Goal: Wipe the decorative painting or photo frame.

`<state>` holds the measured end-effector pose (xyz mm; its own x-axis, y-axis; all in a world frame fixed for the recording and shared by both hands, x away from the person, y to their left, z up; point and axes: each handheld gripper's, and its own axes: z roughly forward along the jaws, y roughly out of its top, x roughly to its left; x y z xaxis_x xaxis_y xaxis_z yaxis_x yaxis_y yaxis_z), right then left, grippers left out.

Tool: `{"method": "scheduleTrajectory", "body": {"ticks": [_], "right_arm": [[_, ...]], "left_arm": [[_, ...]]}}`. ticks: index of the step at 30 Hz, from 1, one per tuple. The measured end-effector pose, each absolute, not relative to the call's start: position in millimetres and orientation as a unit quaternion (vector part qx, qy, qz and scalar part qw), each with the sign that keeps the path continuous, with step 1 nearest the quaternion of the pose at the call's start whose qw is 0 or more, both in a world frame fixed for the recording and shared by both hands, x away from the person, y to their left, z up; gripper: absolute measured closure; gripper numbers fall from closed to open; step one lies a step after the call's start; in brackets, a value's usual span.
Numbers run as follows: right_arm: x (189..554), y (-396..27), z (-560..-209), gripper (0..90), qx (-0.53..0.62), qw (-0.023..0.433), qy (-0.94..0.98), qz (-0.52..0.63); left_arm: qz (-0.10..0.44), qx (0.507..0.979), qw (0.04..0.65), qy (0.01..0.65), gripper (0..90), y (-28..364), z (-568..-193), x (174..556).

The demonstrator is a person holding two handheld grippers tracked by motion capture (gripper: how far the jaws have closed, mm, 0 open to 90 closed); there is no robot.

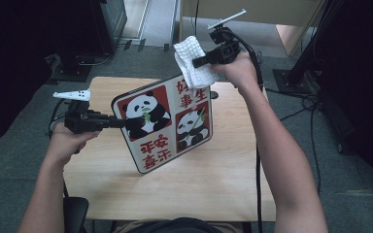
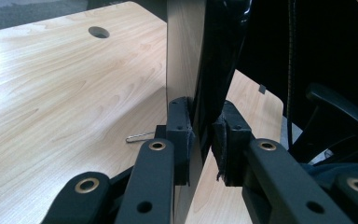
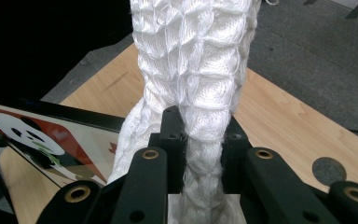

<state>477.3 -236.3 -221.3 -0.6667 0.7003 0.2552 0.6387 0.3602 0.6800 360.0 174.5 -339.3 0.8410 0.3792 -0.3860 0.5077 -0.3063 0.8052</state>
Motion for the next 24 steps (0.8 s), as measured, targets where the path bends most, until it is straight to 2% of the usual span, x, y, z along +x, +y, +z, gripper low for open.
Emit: {"method": "scheduleTrajectory", "body": {"ticks": [24], "right_arm": [[482.8, -271.4, -224.0, 77.2, 0.436, 0.064, 0.809, 0.389]], "left_arm": [[-0.060, 0.805, 0.522, 0.274, 77.9, 175.7, -340.1, 360.6]]}}
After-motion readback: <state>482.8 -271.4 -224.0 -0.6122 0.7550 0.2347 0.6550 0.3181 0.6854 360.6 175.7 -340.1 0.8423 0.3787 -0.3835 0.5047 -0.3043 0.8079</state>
